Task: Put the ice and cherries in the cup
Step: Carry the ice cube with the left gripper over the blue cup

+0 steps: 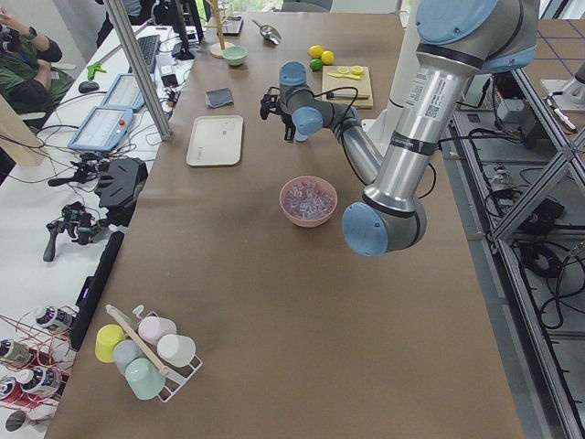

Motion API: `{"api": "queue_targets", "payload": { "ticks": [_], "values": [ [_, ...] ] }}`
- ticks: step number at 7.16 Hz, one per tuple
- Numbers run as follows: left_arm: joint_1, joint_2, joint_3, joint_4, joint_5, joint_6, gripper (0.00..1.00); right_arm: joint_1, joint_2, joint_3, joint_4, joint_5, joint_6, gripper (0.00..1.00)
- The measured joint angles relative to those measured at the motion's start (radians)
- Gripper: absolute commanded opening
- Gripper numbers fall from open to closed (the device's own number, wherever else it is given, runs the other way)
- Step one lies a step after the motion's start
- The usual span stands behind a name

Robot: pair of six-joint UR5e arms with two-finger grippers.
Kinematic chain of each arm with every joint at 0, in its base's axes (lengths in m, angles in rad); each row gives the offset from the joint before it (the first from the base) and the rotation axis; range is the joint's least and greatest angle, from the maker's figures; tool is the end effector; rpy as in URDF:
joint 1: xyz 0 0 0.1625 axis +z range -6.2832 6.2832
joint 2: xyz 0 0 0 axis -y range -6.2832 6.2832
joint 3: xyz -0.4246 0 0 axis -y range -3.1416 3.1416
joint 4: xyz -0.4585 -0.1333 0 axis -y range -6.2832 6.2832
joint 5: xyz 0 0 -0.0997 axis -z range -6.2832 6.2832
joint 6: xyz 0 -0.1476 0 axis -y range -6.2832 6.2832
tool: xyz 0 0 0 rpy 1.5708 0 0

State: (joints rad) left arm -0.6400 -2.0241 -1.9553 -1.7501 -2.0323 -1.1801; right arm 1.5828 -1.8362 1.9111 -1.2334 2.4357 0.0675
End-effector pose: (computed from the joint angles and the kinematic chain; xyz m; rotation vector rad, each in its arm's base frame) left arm 0.4871 -0.4469 0.1882 0.1256 1.0733 0.0100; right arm 0.0267 -0.4753 0.5857 0.3620 -0.8619 -0.1046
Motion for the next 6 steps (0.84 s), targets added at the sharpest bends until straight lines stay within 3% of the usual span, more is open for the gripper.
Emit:
{"api": "queue_targets", "payload": {
  "ticks": [3,5,6],
  "values": [
    [0.164,-0.146,0.098,-0.025,0.237,-0.282,0.0,0.0,0.0,0.0,0.0,0.001,0.0,1.0],
    [0.219,-0.172,0.139,-0.07,0.321,-0.367,0.0,0.0,0.0,0.0,0.0,0.001,0.0,1.0],
    [0.24,-0.183,0.149,-0.08,0.351,-0.394,0.1,0.0,0.0,0.0,0.0,0.001,0.0,1.0]
  ]
}}
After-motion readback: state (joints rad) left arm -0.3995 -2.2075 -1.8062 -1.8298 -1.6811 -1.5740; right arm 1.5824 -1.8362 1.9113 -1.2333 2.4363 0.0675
